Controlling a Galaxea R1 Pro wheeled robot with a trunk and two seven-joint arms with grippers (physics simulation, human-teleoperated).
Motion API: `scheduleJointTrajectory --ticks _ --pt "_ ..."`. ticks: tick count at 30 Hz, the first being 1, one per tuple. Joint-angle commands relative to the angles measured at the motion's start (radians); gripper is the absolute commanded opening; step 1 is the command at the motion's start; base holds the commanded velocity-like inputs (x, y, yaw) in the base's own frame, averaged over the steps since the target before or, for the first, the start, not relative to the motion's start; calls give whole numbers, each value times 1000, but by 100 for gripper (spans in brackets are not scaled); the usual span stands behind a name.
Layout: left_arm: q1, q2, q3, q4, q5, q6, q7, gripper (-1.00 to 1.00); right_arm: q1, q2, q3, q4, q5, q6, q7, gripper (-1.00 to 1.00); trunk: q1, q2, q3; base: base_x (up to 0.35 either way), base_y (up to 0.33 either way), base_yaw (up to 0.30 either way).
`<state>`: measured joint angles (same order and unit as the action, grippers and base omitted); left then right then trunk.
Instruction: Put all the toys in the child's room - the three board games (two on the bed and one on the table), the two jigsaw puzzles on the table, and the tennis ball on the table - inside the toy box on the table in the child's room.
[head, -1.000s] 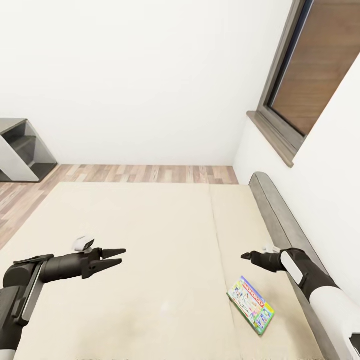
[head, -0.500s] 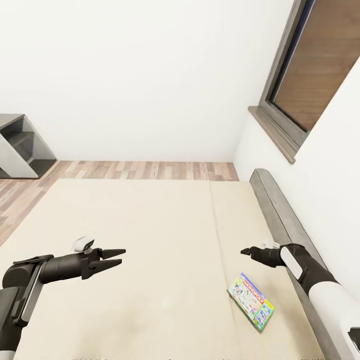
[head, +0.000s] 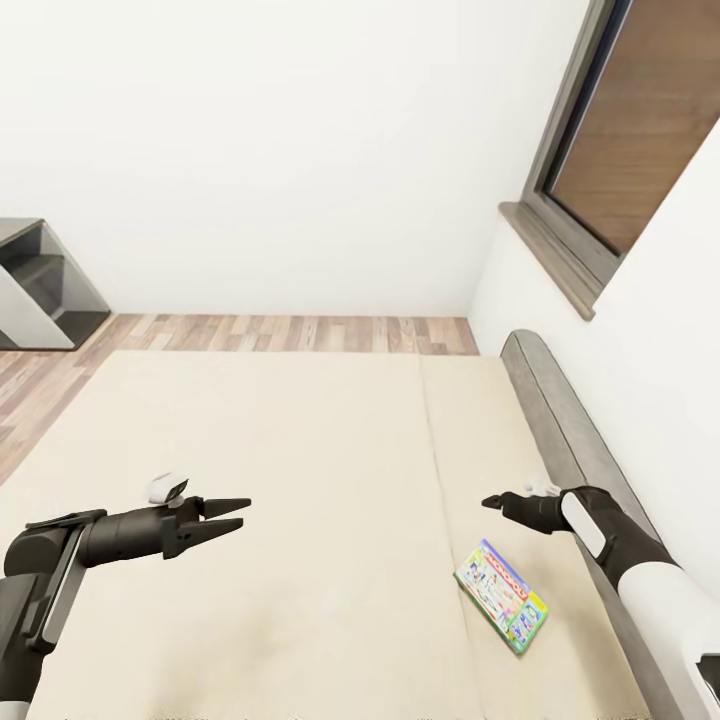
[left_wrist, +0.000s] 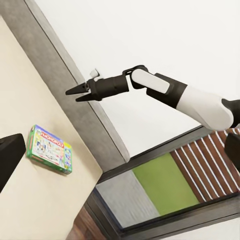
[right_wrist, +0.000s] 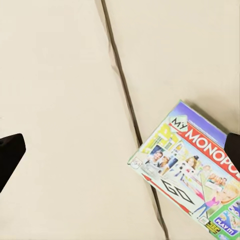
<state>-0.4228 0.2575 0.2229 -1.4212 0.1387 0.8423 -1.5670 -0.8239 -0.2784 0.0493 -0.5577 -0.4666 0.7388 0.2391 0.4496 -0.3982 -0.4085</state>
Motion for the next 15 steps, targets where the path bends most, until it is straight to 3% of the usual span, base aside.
scheduleJointTrajectory --ticks 1,8,15 --pt "-1 0 0 0 -1 11 -4 100 -1 -2 4 -1 1 3 3 100 0 -2 -3 0 0 0" --pt "-1 0 1 1 -1 11 -4 100 -14 -33 1 -1 -1 12 2 100 0 -2 -15 0 0 0" --pt "-1 0 1 1 -2 11 -4 100 -38 -43 3 -1 0 45 -3 100 0 -2 -26 0 0 0"
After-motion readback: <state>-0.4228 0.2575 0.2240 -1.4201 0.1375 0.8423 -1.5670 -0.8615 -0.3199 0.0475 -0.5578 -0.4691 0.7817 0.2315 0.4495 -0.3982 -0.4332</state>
